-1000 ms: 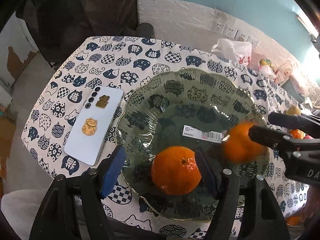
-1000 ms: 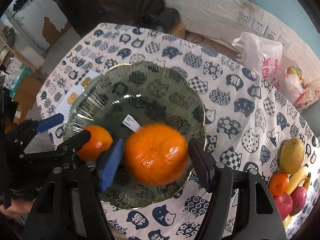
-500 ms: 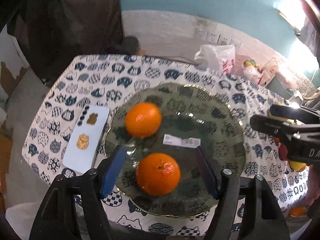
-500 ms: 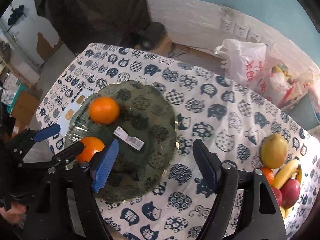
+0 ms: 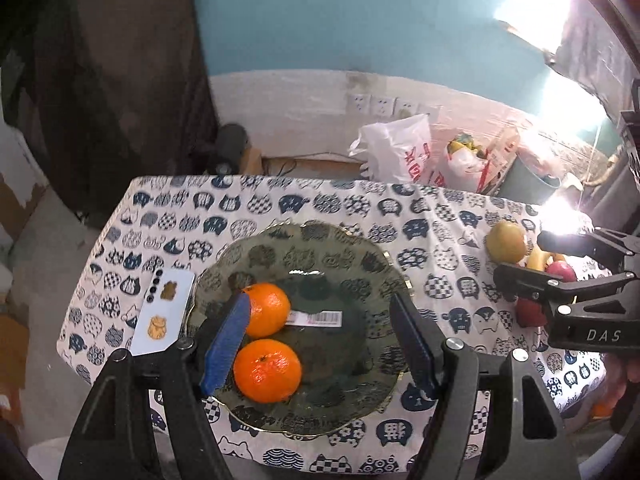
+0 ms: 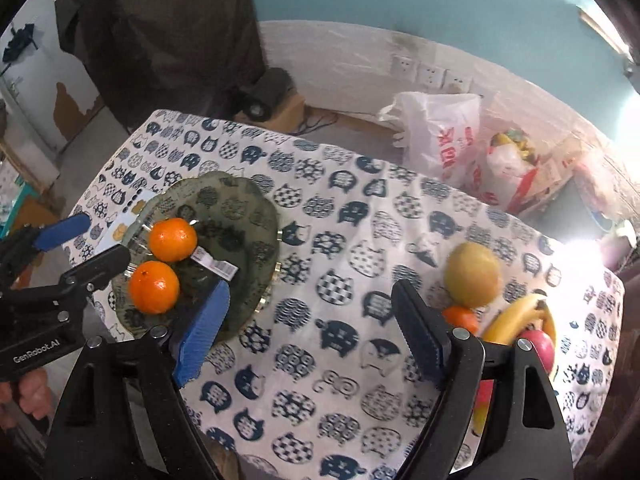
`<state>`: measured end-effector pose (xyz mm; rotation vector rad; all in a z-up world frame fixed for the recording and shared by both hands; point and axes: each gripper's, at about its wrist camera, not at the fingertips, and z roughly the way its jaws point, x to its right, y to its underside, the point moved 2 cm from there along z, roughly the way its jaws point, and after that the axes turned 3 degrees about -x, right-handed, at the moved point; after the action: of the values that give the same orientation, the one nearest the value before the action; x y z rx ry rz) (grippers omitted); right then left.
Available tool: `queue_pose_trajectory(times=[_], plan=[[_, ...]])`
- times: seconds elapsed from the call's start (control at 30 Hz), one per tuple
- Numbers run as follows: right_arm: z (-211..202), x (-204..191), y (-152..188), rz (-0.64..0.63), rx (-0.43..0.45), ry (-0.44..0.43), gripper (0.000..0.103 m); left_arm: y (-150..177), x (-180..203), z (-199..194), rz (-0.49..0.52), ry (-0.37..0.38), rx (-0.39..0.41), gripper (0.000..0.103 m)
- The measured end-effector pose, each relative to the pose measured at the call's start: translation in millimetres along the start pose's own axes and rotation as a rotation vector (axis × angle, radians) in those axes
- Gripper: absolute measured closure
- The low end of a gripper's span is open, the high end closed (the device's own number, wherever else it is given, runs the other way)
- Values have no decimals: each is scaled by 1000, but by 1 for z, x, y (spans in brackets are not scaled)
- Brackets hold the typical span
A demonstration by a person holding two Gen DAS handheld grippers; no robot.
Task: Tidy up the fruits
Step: 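Move both open grippers back toward the fruit pile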
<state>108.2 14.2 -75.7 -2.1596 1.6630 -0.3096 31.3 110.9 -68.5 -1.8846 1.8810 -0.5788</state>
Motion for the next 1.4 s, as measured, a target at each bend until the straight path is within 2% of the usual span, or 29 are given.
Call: queue_pose_trajectory(times=[0.43, 0.7, 1.13, 1.4], plan=[[-51, 53, 37, 42, 40, 103, 20, -7, 55, -18, 45, 91, 16, 30], [-69, 96, 60, 106, 39, 169, 20, -6, 86, -12, 50, 156, -26, 30], [-76, 165, 98, 222, 0, 238, 20, 4, 149, 8, 171, 188, -94, 29], [-54, 213, 128, 308, -74, 263, 20, 20, 183, 42, 239, 198, -188, 27]])
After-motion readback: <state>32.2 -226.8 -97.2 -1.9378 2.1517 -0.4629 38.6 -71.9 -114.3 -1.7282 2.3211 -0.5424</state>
